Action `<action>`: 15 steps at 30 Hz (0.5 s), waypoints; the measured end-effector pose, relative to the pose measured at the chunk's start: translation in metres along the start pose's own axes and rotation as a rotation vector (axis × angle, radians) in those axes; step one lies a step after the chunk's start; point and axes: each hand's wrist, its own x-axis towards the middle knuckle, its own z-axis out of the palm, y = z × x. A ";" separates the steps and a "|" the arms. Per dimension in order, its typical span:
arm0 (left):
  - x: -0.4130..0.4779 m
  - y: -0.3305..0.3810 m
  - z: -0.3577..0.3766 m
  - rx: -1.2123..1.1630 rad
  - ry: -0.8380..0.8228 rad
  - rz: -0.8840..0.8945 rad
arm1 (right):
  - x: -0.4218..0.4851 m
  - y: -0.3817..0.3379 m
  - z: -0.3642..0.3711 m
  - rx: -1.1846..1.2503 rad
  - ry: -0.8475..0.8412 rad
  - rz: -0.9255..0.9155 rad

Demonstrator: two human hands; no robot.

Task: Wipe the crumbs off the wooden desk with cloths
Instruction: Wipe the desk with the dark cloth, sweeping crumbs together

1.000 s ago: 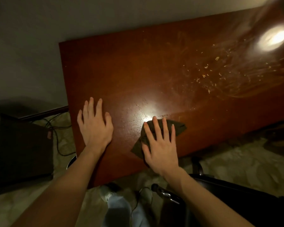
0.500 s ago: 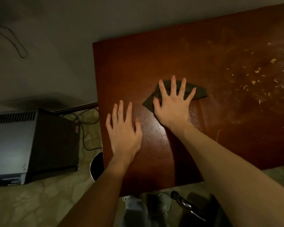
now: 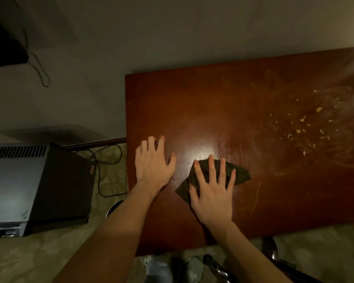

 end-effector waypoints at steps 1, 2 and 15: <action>0.012 -0.001 0.000 -0.019 0.005 0.008 | 0.003 0.000 0.001 -0.001 0.001 0.001; 0.024 -0.003 0.001 -0.047 0.017 0.001 | 0.009 0.000 0.001 -0.001 0.005 -0.001; 0.072 -0.026 0.023 -0.119 0.057 -0.110 | 0.215 -0.018 -0.024 0.035 0.118 0.046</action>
